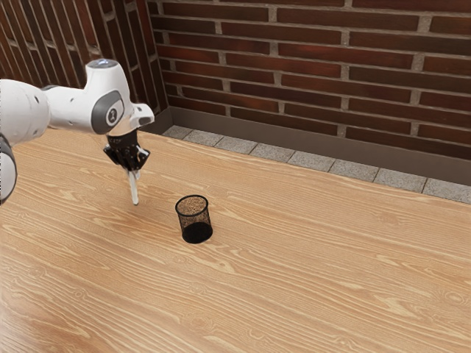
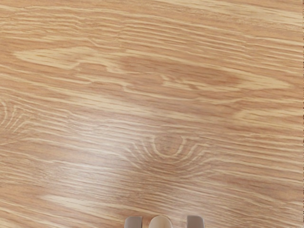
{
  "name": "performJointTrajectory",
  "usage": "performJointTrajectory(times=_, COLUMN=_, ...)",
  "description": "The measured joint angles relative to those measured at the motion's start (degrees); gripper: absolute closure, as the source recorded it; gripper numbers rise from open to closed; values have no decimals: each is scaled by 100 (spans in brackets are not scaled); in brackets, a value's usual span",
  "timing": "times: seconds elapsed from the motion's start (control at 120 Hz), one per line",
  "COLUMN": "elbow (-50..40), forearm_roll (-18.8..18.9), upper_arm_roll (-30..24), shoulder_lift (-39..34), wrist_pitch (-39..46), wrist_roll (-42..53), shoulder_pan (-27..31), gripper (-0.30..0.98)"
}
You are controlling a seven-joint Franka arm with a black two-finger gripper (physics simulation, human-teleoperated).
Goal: Take the marker out of the pen holder and place it to the left of the pen holder.
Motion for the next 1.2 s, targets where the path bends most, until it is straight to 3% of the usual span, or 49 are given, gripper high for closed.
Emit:
performJointTrajectory(times=0.408, elbow=291, forearm_roll=-17, upper_arm_roll=-93, shoulder_lift=449, wrist_pitch=17, wrist_roll=182, shoulder_pan=21, gripper=77)
performJointTrajectory(times=0.592, elbow=288, forearm_roll=-161, upper_arm_roll=-186, shoulder_lift=311, wrist_pitch=13, wrist_roll=346, shoulder_pan=20, gripper=38)
performJointTrajectory(times=0.642, elbow=186, forearm_roll=-177, upper_arm_roll=-182, shoulder_lift=10, wrist_pitch=7, wrist_roll=397, shoulder_pan=-2, gripper=30)
performJointTrajectory(times=0.775, elbow=-1109, forearm_roll=-196, upper_arm_roll=-164, shoulder_lift=-1930, wrist_pitch=-24, wrist_roll=517, shoulder_pan=-176, gripper=16)
performJointTrajectory(times=0.883, elbow=-987, forearm_roll=-160, upper_arm_roll=-56, shoulder_lift=-3370, wrist_pitch=-1002, wrist_roll=591, shoulder_pan=-746, gripper=10)
performJointTrajectory(times=0.975, elbow=-772, forearm_roll=-30, upper_arm_roll=249, shoulder_lift=-3693, wrist_pitch=-1822, wrist_roll=643, shoulder_pan=-872, gripper=6)
performJointTrajectory(times=1.2, elbow=-778, forearm_roll=310, upper_arm_roll=102, shoulder_lift=-3890, wrist_pitch=-2801, wrist_roll=486, shoulder_pan=-1115, gripper=2)
